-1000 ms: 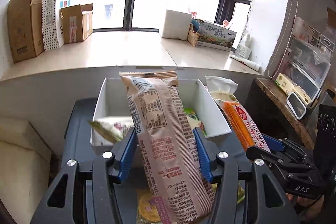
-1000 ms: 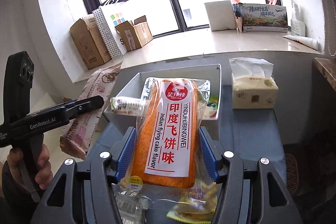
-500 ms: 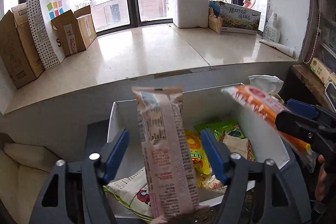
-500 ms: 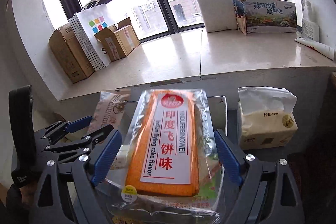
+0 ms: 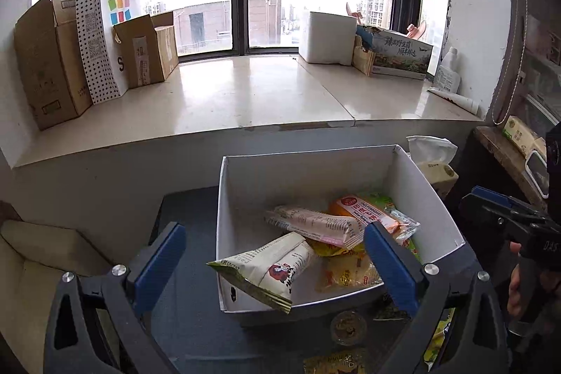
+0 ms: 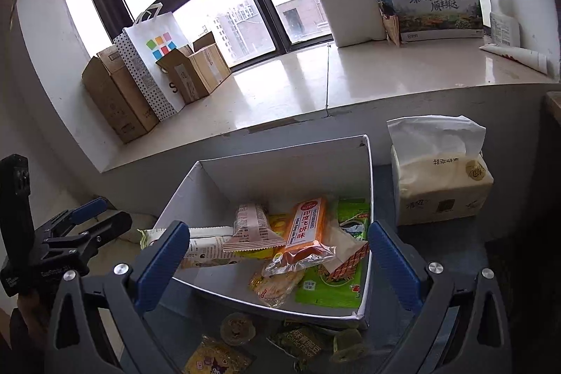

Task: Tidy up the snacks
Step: 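Drop orange packet in box with right gripper while left gripper drops pink bag, then grasp yellow chip bag with right gripper while left gripper grasps cookie pack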

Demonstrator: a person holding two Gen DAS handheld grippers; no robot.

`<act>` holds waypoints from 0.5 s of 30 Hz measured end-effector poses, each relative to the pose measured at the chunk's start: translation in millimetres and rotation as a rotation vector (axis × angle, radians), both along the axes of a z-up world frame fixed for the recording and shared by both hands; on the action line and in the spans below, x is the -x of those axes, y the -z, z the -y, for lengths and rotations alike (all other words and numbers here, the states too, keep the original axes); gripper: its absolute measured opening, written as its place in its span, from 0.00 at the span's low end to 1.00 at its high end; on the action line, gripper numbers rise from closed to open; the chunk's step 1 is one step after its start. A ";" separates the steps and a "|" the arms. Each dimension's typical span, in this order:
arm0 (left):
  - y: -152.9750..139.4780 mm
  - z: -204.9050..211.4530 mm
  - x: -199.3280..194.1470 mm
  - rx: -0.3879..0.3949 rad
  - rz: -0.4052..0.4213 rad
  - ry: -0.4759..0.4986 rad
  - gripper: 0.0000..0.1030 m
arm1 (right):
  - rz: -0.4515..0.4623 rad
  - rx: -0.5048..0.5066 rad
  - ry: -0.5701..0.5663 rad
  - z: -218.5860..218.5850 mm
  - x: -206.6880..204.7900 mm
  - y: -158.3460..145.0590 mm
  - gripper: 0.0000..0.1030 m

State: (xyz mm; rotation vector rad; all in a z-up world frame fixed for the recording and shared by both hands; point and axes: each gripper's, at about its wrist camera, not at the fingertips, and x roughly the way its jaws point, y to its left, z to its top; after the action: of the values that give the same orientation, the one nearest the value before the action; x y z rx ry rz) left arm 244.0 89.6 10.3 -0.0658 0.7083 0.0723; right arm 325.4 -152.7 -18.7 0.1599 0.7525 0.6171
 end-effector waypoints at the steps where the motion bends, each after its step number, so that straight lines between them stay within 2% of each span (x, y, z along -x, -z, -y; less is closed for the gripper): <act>1: -1.1 1.6 6.5 0.006 0.002 0.006 1.00 | 0.009 0.003 -0.004 1.0 6.1 -1.9 1.00; 6: -3.0 15.5 48.8 0.028 0.028 0.032 1.00 | 0.082 0.010 -0.051 10.3 51.6 -12.5 1.00; 9: 1.9 26.6 78.3 0.049 0.035 0.052 1.00 | 0.140 0.049 -0.071 18.9 88.0 -13.6 1.00; 15: 33.0 44.6 131.8 0.122 0.001 0.073 1.00 | 0.127 0.121 -0.044 49.9 147.1 14.8 1.00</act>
State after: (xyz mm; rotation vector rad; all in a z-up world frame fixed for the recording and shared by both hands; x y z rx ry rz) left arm 112.1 45.0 -22.6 -0.1571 0.7131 -0.0406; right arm 178.3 -202.6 -33.5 -0.0075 0.6702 0.6158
